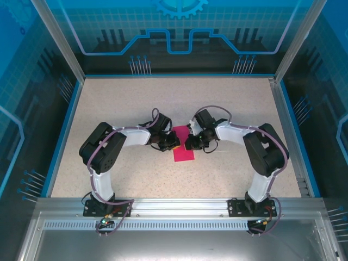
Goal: Fold a paper plane with a square sheet of paper (pick it up from the middle)
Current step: Fold the triangle a second time at the center of the table.
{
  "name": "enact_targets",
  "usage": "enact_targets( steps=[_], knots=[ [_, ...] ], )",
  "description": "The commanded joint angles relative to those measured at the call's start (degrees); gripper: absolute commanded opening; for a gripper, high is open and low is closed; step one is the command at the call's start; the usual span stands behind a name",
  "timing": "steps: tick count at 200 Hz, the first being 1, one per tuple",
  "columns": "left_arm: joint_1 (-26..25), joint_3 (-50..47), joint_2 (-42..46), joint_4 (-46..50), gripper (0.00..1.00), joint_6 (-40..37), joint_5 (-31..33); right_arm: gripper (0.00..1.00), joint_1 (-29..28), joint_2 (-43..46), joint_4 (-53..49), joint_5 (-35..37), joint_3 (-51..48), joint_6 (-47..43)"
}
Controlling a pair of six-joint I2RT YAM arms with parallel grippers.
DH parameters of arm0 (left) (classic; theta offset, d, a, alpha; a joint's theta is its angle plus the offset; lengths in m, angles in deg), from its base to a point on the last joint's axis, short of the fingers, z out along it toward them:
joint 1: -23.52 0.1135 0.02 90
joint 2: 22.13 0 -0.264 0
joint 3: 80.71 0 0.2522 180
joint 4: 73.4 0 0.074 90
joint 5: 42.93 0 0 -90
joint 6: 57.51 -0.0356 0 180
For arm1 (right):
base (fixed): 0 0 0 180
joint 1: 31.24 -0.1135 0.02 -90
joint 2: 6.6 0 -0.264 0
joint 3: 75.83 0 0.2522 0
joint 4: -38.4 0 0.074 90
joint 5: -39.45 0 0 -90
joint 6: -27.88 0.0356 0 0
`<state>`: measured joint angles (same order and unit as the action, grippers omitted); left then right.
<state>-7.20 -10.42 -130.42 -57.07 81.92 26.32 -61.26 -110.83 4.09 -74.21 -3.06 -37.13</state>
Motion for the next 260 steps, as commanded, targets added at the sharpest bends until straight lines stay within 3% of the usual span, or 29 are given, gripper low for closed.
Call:
enact_targets(
  steps=[1, 108, 170, 227, 260],
  knots=[
    [0.2, -1.0, -3.1, 4.4, 0.10, -0.2, 5.8, 0.09, -0.6, -1.8, -2.9, 1.1, 0.8, -0.2],
    [0.2, -0.9, -3.3, 4.0, 0.10, -0.9, 6.1, 0.09, 1.7, 7.2, -4.8, 2.0, -13.1, -2.7],
    [0.1, -0.3, -3.3, 3.3, 0.10, -2.1, 5.3, 0.11, 1.4, 15.0, 0.2, 1.3, -12.6, 0.6],
    [0.1, -2.1, -2.6, 3.3, 0.10, -2.0, 5.3, 0.09, -3.1, 0.8, 2.7, 1.2, 0.1, 1.1],
    [0.1, -3.4, -2.0, 4.0, 0.10, -2.1, 5.6, 0.08, -3.1, -2.3, 3.8, 2.6, 1.8, 3.0]
  ],
)
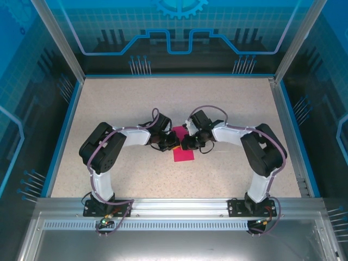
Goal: Fold a paper plane with a square sheet of paper (pick it up from the middle)
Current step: Fold the triangle a second time at the center of the table.
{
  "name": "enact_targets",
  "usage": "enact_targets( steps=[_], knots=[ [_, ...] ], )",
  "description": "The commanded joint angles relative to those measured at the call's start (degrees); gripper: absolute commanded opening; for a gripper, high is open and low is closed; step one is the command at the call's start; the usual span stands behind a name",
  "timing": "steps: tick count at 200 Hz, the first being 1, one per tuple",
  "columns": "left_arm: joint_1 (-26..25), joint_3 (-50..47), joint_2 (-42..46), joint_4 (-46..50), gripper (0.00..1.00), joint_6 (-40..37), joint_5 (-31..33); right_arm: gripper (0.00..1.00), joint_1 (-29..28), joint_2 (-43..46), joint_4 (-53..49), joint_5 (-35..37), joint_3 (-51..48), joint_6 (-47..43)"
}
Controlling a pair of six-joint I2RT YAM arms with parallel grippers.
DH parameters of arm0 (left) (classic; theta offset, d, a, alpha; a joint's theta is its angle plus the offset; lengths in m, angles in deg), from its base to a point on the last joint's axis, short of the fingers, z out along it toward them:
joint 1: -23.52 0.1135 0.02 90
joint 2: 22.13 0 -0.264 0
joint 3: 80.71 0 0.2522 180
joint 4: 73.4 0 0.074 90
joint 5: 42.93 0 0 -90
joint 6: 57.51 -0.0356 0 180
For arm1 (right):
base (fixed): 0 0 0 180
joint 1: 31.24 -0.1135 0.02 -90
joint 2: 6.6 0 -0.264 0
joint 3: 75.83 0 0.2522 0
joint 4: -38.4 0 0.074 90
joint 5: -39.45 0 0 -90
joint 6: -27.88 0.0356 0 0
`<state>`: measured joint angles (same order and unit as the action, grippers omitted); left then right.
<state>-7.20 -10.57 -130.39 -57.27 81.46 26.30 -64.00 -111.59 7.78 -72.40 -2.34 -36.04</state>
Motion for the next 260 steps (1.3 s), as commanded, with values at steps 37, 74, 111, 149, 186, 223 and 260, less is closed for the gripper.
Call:
enact_targets(
  steps=[37, 74, 111, 149, 186, 223, 260],
  knots=[
    [0.1, -5.0, -2.1, 2.8, 0.11, -0.8, 5.5, 0.08, -0.1, -1.3, -0.9, 1.0, -1.7, 1.2],
    [0.1, -4.9, -1.8, 3.5, 0.11, -0.9, 6.2, 0.08, 0.2, 1.9, -1.2, 0.6, -7.8, 0.0],
    [0.1, -4.5, -1.7, 3.9, 0.10, -1.5, 6.8, 0.08, 1.1, 6.2, -2.3, 1.9, -13.2, -0.2],
    [0.1, -3.5, -1.9, 3.6, 0.10, -2.2, 6.6, 0.08, 2.9, 10.6, -4.3, 2.3, -17.0, -0.7],
    [0.2, -3.4, -0.7, 1.7, 0.13, -3.2, 3.5, 0.09, 4.7, 17.1, -0.7, -1.5, -16.5, 0.4],
    [0.1, -0.5, 4.0, -1.5, 0.24, -1.2, -2.9, 0.15, 4.3, 18.7, 5.4, 3.0, -13.7, 3.7],
    [0.0, -3.4, 11.6, -1.4, 0.31, 2.7, 2.4, 0.19, 4.1, 12.5, 5.1, 6.2, -7.6, 4.4]
  ],
)
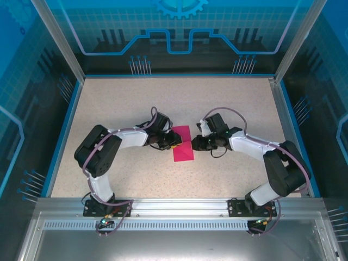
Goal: Fold a paper plane with a square sheet of paper (pick it up from the middle)
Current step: Fold the triangle a second time at the center of the table, then turn over the paper at the center of the table.
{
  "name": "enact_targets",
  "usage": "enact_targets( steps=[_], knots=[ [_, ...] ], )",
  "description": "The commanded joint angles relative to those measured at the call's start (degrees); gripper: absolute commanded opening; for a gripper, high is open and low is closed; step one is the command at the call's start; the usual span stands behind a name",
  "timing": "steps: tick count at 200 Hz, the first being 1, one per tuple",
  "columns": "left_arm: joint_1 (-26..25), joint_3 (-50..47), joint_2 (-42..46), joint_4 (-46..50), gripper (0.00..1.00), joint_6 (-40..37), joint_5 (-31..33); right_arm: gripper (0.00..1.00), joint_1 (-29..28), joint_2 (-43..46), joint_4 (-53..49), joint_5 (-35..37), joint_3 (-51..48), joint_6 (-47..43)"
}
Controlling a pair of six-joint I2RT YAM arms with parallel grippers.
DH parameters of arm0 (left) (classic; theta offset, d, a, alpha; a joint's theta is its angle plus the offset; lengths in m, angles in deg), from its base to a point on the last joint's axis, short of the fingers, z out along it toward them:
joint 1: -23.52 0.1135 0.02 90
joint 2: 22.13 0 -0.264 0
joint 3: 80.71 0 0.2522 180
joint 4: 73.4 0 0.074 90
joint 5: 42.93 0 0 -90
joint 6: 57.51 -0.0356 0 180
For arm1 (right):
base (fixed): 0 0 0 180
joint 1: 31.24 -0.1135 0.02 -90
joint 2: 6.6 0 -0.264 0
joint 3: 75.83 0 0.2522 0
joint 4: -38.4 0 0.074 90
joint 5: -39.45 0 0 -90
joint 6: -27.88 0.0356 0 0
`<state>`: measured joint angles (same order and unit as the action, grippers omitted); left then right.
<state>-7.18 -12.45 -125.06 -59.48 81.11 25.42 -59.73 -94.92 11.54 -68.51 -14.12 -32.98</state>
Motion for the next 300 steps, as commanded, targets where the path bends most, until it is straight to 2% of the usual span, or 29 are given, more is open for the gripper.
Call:
enact_targets(
  steps=[1, 31, 53, 70, 82, 110, 145, 174, 231, 257, 300],
  knots=[
    [0.0, -1.7, 6.4, 0.8, 0.32, 3.2, 3.5, 0.19, -0.2, -4.4, 1.4, 2.3, 4.3, 1.4],
    [0.0, -6.7, 9.5, 0.2, 0.37, 5.5, 6.8, 0.20, -0.4, -9.1, 1.4, 3.8, 7.8, 1.8],
    [0.1, -8.9, 9.2, -1.6, 0.39, 6.6, 6.0, 0.26, -0.2, -11.2, 0.7, 6.4, 9.6, 1.0],
    [0.0, -9.7, 8.6, -3.1, 0.39, 7.2, 5.0, 0.31, 0.1, -13.2, 0.4, 3.7, 11.1, -1.5],
    [0.0, -9.6, 8.0, -3.4, 0.39, 7.2, 4.7, 0.33, 0.2, -15.3, 0.0, -0.8, 12.4, -4.0],
    [0.0, -9.3, 6.7, -4.5, 0.37, 7.2, 3.9, 0.30, 1.7, -19.1, 1.5, -9.1, 12.7, -9.6],
    [-0.1, -8.9, 5.8, -5.0, 0.37, 7.1, 3.5, 0.30, 4.0, -17.9, 6.2, -15.1, 9.7, -10.2],
    [0.0, -7.9, 5.0, -4.7, 0.37, 6.9, 3.0, 0.29, 4.1, -17.5, 5.8, -15.6, 9.4, -10.5],
    [0.0, -6.6, 3.8, -4.7, 0.37, 6.9, 2.8, 0.18, 5.1, -16.7, 4.9, -13.7, 8.0, -10.3],
    [0.0, -6.4, 3.1, -5.9, 0.37, 7.1, 1.8, 0.08, 5.6, -16.3, 5.2, -12.3, 7.5, -9.4],
    [0.0, -6.2, 2.2, -8.0, 0.38, 6.9, 0.0, 0.07, 7.6, -15.6, 8.9, -14.7, 5.4, -6.1]
  ],
)
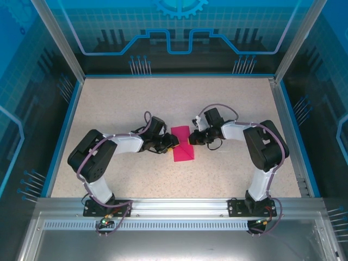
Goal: Fold a paper plane with a square sheet of paper (pick it up from the middle)
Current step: Turn over the paper at the center of the table.
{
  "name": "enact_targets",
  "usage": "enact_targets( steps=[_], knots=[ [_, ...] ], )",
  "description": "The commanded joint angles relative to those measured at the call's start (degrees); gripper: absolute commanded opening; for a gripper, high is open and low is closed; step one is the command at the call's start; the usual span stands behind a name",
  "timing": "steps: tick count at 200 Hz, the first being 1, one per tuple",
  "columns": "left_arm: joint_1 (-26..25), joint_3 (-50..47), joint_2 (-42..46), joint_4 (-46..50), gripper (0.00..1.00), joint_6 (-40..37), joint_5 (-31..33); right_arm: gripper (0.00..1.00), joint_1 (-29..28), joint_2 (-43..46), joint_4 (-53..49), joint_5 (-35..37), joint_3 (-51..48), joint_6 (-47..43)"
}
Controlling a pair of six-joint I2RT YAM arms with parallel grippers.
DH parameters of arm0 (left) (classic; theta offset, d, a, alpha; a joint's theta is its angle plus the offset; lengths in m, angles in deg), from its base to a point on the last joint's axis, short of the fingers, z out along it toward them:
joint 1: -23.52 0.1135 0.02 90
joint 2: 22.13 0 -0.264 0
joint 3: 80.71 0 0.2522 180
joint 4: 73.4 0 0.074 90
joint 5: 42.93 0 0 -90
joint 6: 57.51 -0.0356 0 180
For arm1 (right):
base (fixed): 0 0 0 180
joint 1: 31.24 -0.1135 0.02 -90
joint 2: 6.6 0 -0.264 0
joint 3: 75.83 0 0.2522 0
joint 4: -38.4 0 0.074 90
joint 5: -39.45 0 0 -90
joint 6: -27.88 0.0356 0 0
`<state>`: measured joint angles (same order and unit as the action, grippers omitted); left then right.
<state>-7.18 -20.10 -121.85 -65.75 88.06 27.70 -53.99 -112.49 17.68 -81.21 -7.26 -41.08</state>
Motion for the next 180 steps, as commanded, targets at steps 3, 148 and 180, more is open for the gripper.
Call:
enact_targets(
  steps=[3, 148, 180],
  knots=[
    [0.0, 1.6, -1.0, -1.8, 0.38, 0.0, -2.5, 0.07, 1.9, 2.0, 2.8, -2.1, -1.5, 2.1],
    [-0.8, 5.2, -5.5, -5.9, 0.32, -0.5, -5.4, 0.08, 2.2, 2.0, 2.6, -3.6, -1.6, 1.9],
    [-0.9, 5.6, -6.0, -4.8, 0.27, -0.7, -5.0, 0.09, 2.2, 2.3, 2.3, -3.4, -1.8, 1.9]
  ],
)
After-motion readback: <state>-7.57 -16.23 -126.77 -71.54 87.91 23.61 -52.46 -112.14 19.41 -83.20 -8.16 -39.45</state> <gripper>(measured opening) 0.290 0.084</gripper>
